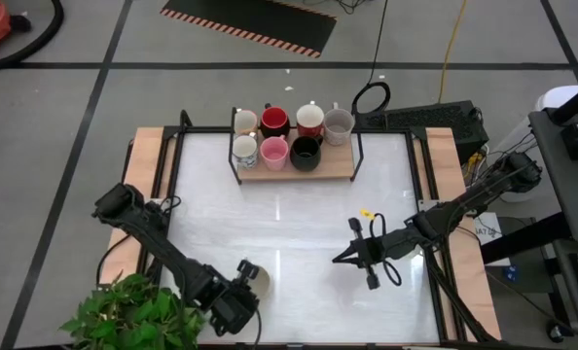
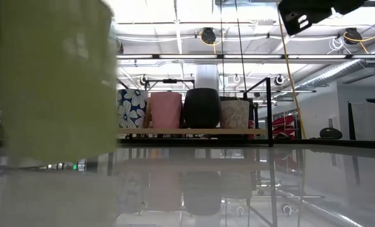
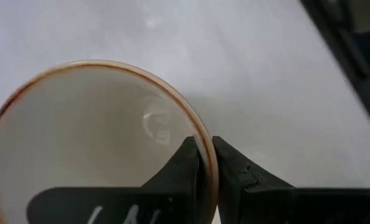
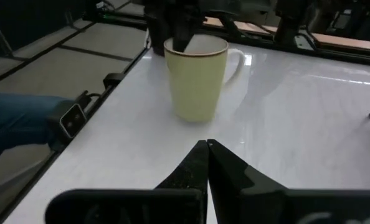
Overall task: Place coffee mugs
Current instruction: Put the green mug on the shelf
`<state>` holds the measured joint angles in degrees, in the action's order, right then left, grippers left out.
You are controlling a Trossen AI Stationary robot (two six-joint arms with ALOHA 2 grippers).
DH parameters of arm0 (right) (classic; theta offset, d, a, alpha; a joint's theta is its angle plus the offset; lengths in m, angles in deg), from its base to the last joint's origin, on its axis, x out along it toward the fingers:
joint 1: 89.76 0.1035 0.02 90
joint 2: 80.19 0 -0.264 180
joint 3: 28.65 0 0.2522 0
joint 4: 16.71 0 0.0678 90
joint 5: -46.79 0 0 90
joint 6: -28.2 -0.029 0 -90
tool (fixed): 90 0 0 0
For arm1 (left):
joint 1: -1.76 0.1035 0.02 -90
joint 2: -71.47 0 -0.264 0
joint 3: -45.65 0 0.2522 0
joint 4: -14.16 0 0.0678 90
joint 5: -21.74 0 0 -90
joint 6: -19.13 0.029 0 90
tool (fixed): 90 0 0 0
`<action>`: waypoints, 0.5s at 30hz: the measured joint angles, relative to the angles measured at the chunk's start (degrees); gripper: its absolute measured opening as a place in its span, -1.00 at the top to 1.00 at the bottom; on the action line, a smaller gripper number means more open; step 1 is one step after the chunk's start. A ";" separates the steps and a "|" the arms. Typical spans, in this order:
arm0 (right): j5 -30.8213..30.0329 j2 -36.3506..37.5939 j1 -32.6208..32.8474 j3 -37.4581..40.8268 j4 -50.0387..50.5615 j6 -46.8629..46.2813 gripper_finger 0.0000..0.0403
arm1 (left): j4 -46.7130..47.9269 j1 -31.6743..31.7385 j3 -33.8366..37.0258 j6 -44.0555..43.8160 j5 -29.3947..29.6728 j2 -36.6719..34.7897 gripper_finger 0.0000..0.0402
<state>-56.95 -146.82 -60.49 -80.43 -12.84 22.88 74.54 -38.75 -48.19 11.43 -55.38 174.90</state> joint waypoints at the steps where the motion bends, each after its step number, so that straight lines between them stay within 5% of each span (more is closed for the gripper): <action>1: -0.12 0.00 -0.06 0.25 -0.63 -0.05 1.00 | -0.40 0.55 0.00 1.11 1.01 -0.09 0.87; 6: -5.62 0.00 -0.17 0.64 -4.58 0.02 1.00 | -1.41 4.27 0.00 5.56 5.69 -0.31 0.87; 15: -9.24 -0.13 0.16 0.35 -6.13 -0.06 0.93 | -8.26 11.73 0.00 7.59 5.33 -0.31 0.87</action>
<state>-66.19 -146.95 -60.34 -80.08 -18.98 22.82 66.28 -27.01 -48.19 19.02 -50.05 174.58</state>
